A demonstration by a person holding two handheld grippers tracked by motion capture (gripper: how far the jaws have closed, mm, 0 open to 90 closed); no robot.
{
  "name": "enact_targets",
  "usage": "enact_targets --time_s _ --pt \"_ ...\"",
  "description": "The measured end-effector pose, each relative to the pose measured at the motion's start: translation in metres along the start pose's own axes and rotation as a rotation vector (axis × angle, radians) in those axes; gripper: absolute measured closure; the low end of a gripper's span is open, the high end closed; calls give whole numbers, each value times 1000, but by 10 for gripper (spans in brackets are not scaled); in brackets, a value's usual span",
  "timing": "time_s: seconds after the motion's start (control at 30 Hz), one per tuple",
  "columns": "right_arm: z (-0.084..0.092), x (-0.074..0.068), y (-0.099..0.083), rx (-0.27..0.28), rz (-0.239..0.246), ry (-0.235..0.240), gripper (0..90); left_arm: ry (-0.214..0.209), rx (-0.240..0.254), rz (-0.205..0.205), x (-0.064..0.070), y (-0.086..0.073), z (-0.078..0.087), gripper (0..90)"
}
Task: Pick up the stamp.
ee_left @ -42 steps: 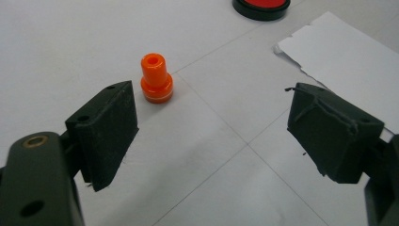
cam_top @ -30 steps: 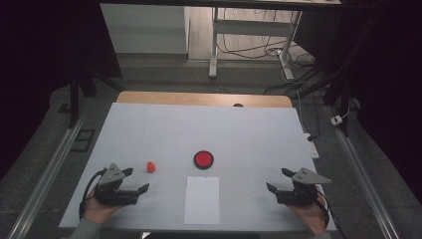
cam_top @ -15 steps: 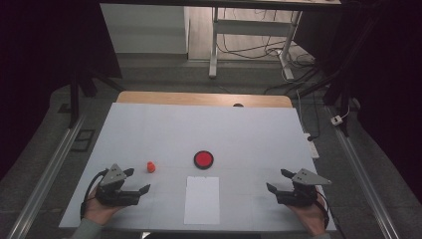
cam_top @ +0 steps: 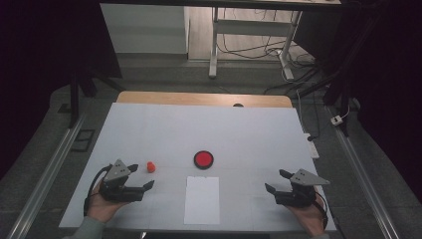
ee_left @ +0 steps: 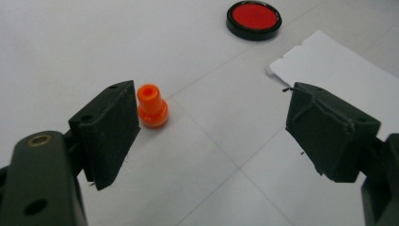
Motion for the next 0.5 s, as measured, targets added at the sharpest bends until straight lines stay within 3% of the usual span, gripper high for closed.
enact_targets --time_s 0.2,0.5 --pt "-1 -2 1 -2 -3 8 246 -3 -17 -14 -3 15 -6 176" --pt "-8 -4 3 -5 5 23 246 1 -84 -25 -19 29 -15 178"
Point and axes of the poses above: each handheld gripper's, and its own axes: z roughly backward along the jaws, y roughly out of its top, x roughly to its right, the point moved 9 cm from there along -z, roughly forward along the jaws, and after that the axes turned 15 degrees about -z, right-handed, at the moved point
